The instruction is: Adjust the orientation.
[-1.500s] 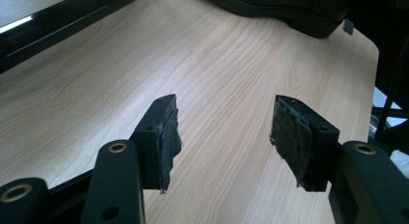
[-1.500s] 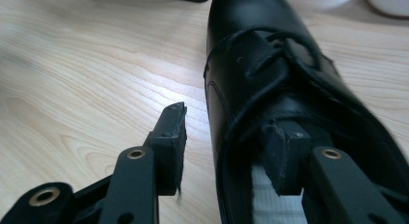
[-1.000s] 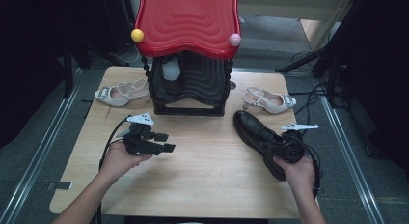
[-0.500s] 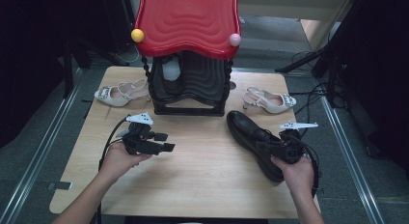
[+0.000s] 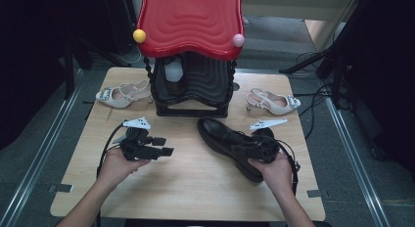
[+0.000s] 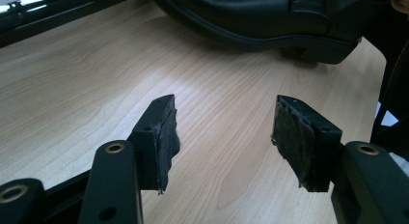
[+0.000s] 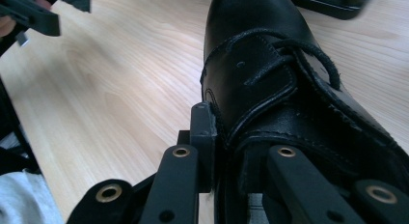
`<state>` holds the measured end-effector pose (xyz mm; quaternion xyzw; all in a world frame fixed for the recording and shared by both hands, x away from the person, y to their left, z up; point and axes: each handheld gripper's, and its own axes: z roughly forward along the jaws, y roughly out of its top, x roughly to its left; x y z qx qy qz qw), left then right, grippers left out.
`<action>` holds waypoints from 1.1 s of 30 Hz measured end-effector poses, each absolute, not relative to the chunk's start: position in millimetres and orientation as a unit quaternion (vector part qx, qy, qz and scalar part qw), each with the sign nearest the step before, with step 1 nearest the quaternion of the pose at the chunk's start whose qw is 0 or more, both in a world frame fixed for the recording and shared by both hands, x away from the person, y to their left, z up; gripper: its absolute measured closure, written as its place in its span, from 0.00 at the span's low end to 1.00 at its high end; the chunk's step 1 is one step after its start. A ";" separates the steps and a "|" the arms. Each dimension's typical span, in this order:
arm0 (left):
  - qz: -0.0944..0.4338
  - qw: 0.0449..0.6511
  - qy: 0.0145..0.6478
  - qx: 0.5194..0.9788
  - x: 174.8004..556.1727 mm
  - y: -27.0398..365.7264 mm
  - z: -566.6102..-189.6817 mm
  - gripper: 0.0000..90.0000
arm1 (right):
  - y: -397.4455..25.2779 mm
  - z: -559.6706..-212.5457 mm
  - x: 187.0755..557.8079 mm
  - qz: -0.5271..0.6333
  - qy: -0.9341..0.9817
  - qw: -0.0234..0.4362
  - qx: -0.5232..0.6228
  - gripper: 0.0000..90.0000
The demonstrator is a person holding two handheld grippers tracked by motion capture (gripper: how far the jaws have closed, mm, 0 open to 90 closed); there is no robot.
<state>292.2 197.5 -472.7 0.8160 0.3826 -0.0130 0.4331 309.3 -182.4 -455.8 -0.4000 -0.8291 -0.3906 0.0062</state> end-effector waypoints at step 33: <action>0.004 0.445 0.388 0.807 308.6 177.3 -464.8 0.86 | -75.7 -475.0 320.1 -0.377 -0.866 0.026 -0.327 0.84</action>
